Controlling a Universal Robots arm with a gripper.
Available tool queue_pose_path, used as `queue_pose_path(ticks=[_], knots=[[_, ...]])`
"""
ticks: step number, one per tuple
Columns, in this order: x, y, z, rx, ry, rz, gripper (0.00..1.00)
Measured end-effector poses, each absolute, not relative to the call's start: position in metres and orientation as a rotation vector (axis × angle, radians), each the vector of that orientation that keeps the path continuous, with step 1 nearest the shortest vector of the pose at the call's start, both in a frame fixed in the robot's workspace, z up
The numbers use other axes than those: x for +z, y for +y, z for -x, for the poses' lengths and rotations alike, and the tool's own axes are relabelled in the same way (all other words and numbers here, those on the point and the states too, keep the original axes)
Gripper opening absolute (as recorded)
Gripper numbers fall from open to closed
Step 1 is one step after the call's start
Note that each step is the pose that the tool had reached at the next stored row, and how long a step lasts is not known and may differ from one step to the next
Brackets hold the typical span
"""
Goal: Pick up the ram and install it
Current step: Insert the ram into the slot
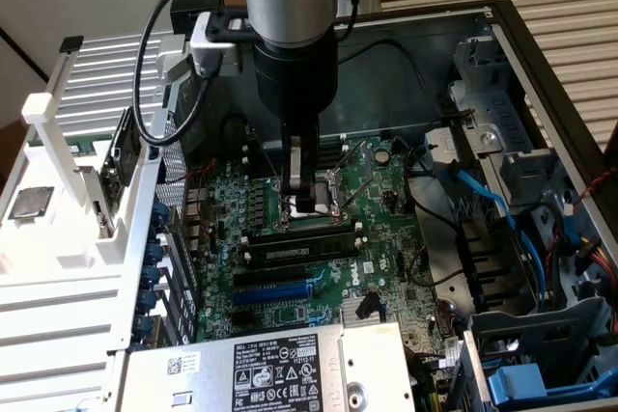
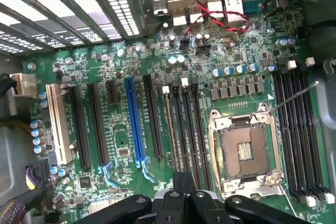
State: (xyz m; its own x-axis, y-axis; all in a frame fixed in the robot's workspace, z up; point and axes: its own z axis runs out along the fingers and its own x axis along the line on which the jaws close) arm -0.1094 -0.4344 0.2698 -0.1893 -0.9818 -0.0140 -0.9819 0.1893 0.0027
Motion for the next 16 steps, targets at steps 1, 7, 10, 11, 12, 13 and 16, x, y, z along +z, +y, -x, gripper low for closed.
queue_pose_path(ticks=[1,7,10,11,12,13,16], knots=[[0.2698,-0.4344,0.1094,0.017,2.43,1.977,0.1],[0.2698,-0.4344,0.1094,0.016,2.512,1.87,0.1],[0.2698,-0.4344,0.1094,0.016,2.546,1.823,0.1],[0.2698,-0.4344,0.1094,0.016,2.558,1.807,0.1],[0.2698,-0.4344,0.1094,0.016,2.569,1.79,0.1],[0.2698,-0.4344,0.1094,0.016,2.583,1.771,0.1],[0.2698,-0.4344,0.1094,0.016,2.617,1.719,0.1]])
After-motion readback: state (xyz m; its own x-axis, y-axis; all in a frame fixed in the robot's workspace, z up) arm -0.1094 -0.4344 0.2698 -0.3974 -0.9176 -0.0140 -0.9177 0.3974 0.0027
